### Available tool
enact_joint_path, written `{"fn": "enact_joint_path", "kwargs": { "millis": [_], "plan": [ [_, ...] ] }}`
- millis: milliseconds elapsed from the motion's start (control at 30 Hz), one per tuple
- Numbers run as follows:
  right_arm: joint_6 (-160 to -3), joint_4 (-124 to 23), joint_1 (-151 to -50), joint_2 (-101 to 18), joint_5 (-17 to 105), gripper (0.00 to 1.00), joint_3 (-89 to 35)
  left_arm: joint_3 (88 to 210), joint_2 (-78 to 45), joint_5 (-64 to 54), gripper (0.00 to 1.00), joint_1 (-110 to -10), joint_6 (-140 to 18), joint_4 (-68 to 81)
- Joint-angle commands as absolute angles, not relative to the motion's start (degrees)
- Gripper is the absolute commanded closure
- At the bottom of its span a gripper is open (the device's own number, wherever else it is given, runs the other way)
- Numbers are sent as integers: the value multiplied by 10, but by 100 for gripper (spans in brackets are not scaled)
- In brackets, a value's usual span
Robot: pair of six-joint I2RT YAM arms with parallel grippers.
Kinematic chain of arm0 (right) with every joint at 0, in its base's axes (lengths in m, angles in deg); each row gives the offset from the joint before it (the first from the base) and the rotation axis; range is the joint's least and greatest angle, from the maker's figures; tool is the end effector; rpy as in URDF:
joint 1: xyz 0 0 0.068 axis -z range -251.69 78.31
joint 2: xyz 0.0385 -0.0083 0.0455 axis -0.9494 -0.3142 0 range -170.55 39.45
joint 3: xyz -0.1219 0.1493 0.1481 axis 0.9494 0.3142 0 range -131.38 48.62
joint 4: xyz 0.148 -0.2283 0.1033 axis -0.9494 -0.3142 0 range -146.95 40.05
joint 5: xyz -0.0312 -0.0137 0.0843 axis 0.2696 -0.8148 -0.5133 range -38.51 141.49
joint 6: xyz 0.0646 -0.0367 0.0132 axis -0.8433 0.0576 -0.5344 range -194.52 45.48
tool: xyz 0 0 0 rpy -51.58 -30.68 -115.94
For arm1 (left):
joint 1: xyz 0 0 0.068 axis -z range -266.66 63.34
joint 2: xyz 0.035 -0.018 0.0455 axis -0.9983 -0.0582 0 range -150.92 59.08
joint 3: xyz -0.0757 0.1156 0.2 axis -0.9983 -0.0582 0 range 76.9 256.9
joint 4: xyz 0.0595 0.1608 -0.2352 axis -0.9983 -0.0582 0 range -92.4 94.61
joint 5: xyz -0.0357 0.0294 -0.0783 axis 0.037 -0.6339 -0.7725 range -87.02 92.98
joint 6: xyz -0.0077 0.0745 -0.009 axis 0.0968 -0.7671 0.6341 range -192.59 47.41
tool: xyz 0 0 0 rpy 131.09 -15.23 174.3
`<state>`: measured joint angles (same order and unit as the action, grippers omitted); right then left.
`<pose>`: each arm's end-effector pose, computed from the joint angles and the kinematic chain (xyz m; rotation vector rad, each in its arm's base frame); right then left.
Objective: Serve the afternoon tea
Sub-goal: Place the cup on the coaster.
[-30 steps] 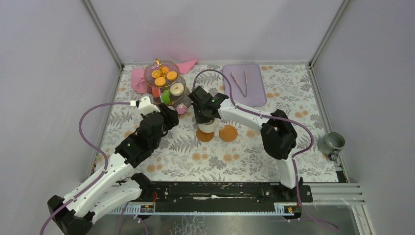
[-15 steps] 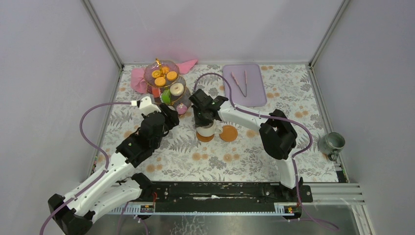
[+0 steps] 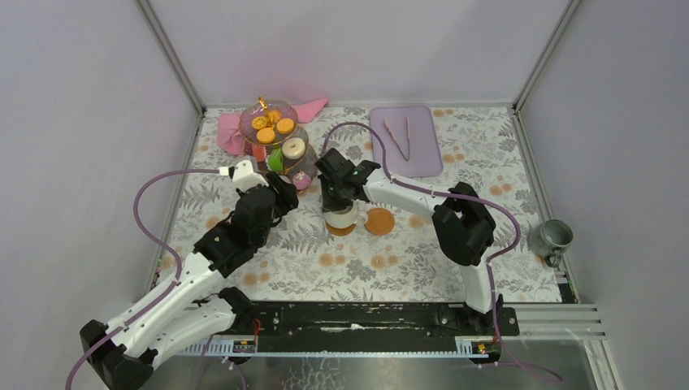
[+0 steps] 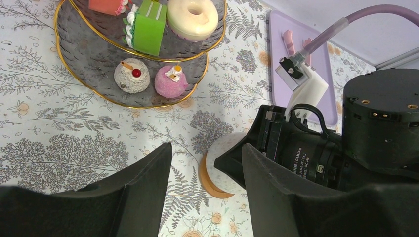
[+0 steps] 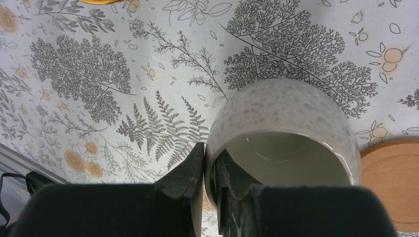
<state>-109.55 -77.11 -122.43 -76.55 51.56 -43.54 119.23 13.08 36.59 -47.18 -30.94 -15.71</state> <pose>0.3075 0.3761 0.1593 -0.3513 2.5491 0.6188 0.2181 -0.1343 0.2717 -0.4080 1.8898 -0.3664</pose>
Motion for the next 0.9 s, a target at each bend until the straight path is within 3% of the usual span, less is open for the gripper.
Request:
{"fn": "enact_joint_path", "kwargs": {
  "millis": [0,600,867],
  "plan": [
    [-1106,-740,-1233,-709,499,100,-438,1213,129,382,39,-466,-312,-147],
    [-1111,-735,-1248,-707,517,100,-415,1210,131,391,39,-455,-309,-147],
    [-1101,-734,-1249,-714,522,74,-415,1211,129,394,39,-454,-310,-147]
  ]
}}
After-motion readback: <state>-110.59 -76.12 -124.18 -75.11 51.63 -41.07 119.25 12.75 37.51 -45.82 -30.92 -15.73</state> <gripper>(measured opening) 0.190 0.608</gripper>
